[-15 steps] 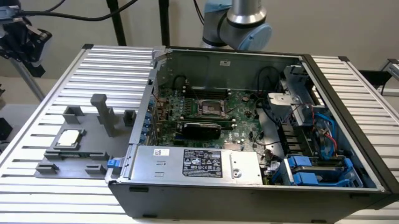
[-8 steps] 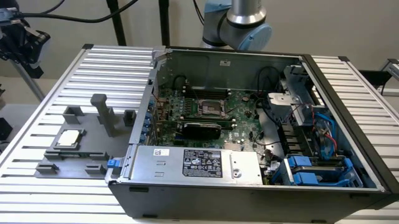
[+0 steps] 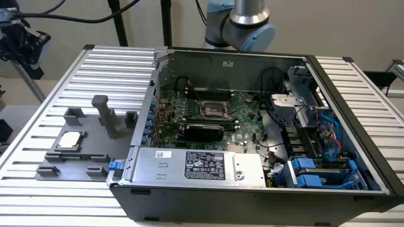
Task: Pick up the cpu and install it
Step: 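Pick up the cpu and move it towards the insertion slot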
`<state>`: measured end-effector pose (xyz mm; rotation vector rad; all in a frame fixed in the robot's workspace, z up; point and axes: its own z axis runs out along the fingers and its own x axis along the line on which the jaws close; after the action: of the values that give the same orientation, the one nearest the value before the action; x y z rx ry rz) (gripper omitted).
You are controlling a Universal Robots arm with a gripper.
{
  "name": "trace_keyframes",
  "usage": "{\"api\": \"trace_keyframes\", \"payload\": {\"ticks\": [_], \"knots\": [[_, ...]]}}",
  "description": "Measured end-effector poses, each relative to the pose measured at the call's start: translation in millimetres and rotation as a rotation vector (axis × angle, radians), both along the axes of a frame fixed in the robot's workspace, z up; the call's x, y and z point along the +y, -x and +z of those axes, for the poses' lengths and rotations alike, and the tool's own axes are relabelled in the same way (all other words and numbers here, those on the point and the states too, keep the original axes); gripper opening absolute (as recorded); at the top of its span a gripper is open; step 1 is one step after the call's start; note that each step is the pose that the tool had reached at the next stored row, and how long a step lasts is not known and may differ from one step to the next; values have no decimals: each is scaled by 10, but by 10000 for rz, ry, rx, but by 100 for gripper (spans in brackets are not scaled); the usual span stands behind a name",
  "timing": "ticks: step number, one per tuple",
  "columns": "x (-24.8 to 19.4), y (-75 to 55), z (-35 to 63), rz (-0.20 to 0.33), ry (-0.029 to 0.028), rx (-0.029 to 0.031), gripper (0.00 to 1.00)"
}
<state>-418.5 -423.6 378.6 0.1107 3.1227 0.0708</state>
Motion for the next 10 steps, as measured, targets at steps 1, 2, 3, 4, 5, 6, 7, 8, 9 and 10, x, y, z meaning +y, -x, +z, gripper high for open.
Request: {"api": "trace_keyframes", "payload": {"ticks": [1,2,3,4,5,6,7,8,9,10], "knots": [[0,0,0,0,0,0,11],[0,0,0,0,0,0,12],[0,0,0,0,0,1,12],[0,0,0,0,0,0,18],[0,0,0,0,0,1,18],[0,0,0,0,0,1,24],[0,0,0,0,0,0,30],[0,0,0,0,0,0,36],[0,0,0,0,0,0,36],[0,0,0,0,0,0,42]]}}
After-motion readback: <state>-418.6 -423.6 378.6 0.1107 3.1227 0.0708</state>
